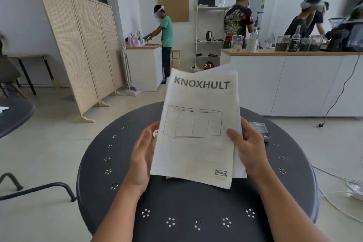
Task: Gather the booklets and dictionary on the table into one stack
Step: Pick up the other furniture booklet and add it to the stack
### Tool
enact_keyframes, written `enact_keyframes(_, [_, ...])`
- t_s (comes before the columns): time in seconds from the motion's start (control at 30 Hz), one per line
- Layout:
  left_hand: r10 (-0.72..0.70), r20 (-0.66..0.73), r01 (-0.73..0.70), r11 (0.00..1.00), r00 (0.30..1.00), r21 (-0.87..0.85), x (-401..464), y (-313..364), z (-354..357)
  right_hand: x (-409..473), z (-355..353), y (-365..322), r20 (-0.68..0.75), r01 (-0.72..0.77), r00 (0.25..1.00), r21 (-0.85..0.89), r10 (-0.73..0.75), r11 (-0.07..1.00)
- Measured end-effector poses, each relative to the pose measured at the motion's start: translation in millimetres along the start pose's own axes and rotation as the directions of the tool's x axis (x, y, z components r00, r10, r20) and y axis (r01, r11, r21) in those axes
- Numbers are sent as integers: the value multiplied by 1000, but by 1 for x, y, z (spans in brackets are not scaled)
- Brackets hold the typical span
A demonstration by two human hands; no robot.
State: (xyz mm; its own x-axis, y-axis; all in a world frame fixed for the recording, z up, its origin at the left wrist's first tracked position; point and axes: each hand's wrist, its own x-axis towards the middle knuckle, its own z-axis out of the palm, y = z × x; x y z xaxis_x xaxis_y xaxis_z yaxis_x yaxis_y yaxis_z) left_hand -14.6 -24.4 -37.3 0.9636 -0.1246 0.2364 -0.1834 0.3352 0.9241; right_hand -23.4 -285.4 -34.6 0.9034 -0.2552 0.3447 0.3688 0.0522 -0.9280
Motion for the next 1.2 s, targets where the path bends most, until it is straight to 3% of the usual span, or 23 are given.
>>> enact_keyframes(0.07, [-2, -67, 10, 992, 998, 123, 3, -5, 0, -1, 1, -3, 2, 17, 1000, 86, -17, 996])
enact_keyframes(0.23, [95, -17, -85, 944, 995, 319, 1, -16, 9, -3, 1, -9, 83, -17, 997, 205, 0, 979])
enact_keyframes(0.37, [200, -42, -179, 937, 979, 301, -3, -13, 14, -5, 6, -9, 126, -42, 992, 183, 19, 982])
enact_keyframes(0.57, [242, -85, -210, 936, 966, 281, -2, -7, 24, -6, 9, -8, 39, 46, 998, 198, -55, 979])
enact_keyframes(0.73, [316, -109, -260, 898, 942, 356, -5, -10, 29, -7, 12, -6, 47, 25, 998, 222, -37, 975])
enact_keyframes(0.9, [385, -123, -323, 879, 914, 351, -3, -11, 27, -9, 15, -9, 12, 102, 994, 181, -106, 978])
enact_keyframes(1.2, [339, -63, -289, 872, 939, 395, -2, -14, 25, -6, 10, -2, 92, -3, 996, 111, -8, 994])
